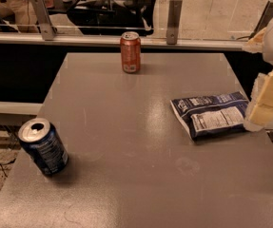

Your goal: Move blue chip bag near coke can

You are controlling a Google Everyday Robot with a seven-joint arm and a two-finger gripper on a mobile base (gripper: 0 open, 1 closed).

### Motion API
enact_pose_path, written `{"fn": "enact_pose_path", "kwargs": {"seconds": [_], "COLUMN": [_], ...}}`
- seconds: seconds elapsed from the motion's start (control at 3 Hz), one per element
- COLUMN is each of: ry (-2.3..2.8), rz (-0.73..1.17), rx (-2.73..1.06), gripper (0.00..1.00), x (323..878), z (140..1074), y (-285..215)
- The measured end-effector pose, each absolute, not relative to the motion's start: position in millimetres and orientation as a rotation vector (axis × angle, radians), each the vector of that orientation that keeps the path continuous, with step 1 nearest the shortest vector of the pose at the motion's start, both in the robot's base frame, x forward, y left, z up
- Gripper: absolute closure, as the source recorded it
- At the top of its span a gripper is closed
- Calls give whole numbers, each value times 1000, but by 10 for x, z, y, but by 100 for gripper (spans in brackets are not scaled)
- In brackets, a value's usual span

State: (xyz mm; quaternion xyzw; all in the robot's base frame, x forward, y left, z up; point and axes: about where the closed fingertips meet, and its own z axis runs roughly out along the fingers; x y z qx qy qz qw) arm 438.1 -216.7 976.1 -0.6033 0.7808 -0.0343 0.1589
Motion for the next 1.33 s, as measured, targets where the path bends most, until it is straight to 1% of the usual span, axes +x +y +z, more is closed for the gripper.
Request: {"fn": "enact_pose_path", "kwargs": {"seconds": [0.67, 1.33], "ry": [2231, 2226], "rz": [-89, 20], "rx": [-1757, -1763], "gripper": [0, 0], "x": [4522, 4743], "z": [9575, 9040], "y": [-2118, -2080]}}
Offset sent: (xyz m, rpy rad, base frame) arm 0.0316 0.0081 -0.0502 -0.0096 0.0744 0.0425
